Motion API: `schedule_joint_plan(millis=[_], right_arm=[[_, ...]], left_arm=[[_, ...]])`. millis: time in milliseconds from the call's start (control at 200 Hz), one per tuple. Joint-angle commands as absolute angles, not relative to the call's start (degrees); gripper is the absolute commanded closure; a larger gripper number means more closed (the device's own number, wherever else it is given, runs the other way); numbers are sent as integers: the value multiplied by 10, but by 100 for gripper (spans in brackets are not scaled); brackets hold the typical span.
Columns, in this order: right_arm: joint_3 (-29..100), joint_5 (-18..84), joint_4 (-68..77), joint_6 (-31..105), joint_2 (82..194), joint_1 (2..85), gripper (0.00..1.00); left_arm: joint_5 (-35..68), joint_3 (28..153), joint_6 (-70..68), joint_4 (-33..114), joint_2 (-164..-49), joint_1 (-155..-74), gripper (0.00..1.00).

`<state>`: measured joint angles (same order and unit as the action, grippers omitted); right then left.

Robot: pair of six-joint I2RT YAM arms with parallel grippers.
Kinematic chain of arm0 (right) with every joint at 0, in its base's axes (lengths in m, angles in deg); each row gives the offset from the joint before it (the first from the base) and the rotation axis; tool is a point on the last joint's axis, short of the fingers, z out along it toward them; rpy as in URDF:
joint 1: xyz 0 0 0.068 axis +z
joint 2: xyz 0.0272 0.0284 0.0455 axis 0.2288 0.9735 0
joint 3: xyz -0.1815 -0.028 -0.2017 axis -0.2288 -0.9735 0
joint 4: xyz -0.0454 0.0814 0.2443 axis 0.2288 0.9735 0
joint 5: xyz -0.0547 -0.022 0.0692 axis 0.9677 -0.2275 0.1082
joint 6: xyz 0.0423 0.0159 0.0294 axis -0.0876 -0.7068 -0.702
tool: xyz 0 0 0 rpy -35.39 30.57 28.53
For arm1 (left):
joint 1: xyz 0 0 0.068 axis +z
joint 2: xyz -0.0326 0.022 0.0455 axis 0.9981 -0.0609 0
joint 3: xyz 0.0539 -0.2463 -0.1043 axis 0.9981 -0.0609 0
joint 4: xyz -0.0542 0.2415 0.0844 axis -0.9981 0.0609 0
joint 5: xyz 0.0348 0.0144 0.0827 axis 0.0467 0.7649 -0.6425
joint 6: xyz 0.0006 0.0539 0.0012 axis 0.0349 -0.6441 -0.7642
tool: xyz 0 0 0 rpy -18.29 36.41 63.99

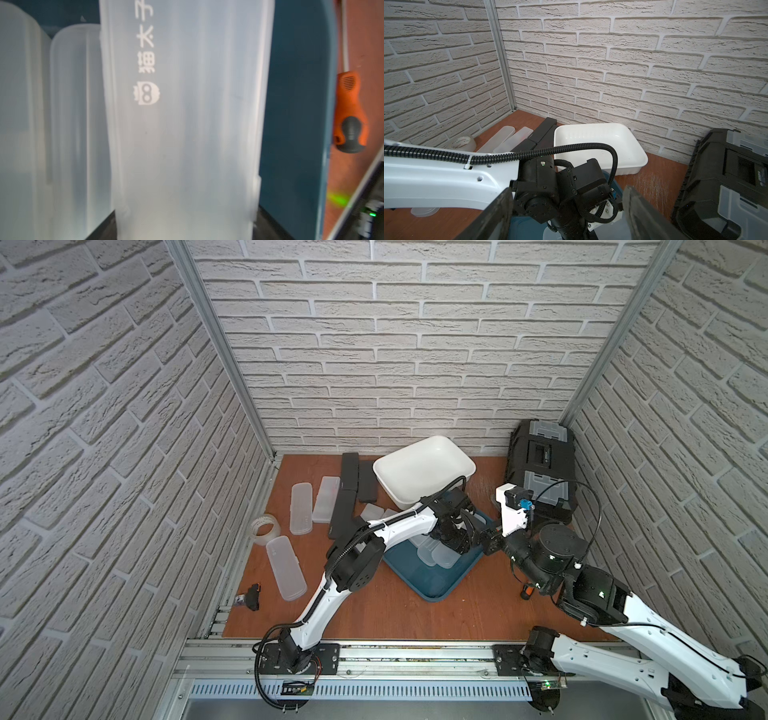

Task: Place the pencil cases by color into the storage box
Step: Pick up the pencil case from the storage box.

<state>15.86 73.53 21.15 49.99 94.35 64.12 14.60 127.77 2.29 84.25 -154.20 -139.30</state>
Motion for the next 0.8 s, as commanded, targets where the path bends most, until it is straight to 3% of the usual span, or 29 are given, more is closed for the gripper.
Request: schedule_joint_plan(millis=[0,480,795], right_arm=[[163,734,181,490,941,645,17],[155,741,181,490,932,645,17],[151,739,183,487,925,645,17]], left_arm=[[35,1292,-2,899,-1567,-1385,25],[185,1309,8,894,-1531,-1393,24],[212,1301,20,870,-1504,-1398,24]])
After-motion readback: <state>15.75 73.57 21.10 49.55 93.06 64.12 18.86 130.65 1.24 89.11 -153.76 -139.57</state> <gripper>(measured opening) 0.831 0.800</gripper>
